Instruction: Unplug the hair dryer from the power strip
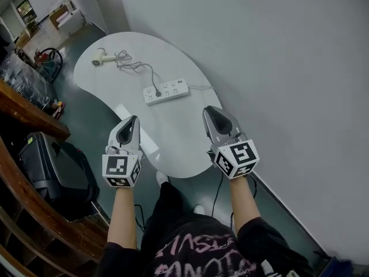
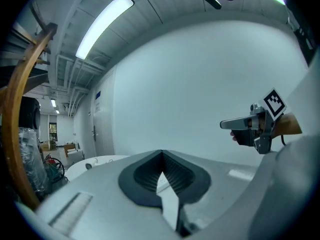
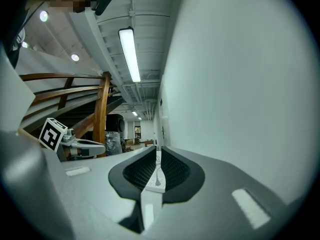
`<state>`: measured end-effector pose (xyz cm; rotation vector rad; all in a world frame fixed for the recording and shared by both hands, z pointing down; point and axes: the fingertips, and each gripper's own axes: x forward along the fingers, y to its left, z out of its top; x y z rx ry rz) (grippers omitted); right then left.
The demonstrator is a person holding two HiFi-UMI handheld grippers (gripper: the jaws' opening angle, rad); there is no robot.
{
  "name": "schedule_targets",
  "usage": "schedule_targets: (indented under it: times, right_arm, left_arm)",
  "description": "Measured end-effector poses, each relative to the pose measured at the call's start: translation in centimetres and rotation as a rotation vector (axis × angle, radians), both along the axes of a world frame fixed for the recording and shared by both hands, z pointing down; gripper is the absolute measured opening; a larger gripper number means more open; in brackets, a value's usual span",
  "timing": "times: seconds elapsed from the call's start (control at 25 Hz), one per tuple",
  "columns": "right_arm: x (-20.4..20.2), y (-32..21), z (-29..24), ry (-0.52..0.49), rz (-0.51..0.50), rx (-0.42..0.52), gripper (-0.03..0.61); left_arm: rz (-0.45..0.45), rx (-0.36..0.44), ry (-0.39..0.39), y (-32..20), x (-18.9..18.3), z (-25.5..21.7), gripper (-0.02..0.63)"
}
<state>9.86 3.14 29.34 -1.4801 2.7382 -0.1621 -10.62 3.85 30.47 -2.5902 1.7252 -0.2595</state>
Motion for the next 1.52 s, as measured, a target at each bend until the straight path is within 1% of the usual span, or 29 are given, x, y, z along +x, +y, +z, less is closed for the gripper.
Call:
schedule_targets:
  times: [0.28,0.56,0.72,0.96,1.08,1.32,1.52]
  right_arm:
    - [-3.2,-4.4,1.9,0.023,-0.004,-0.036,0.04]
    - [-5.3,-7.7,3.0,0.041,0.006,-0.05,0.04]
    - [-6.3,-9.6,3.0,0.054,0.015,-0.056,0.04]
    - [-8.2,-12.6,2.7,0.076,0.037,-0.067,0.04]
    - [-9.3,-14.0,2.8,0.088,0.053,-0.075,0.04]
    - [-11.1,-16.0,2.3,0.09,0.08,-0.083,0.04]
    - [-12.0,-16.7,2.9,0.111,0.097,-0.095,0.04]
  left_arm:
    - [0.018,-0.034,0.003,-4.6,-2.1,2.2,0.002]
    - [0.046,-0.038,0.01,-8.6,-3.4,3.2,0.002]
    - [0.066,-0.05,0.025,-10.6,-3.9,3.6,0.002]
    - [0.107,-0.073,0.016,-13.6,-5.0,4.4,0.002]
    - [0.127,-0.09,0.023,-15.2,-5.8,5.1,0.002]
    - [0.162,-0.117,0.03,-17.8,-7.0,6.1,0.002]
    - [0.201,-0.124,0.041,-19.0,-6.9,6.7,0.002]
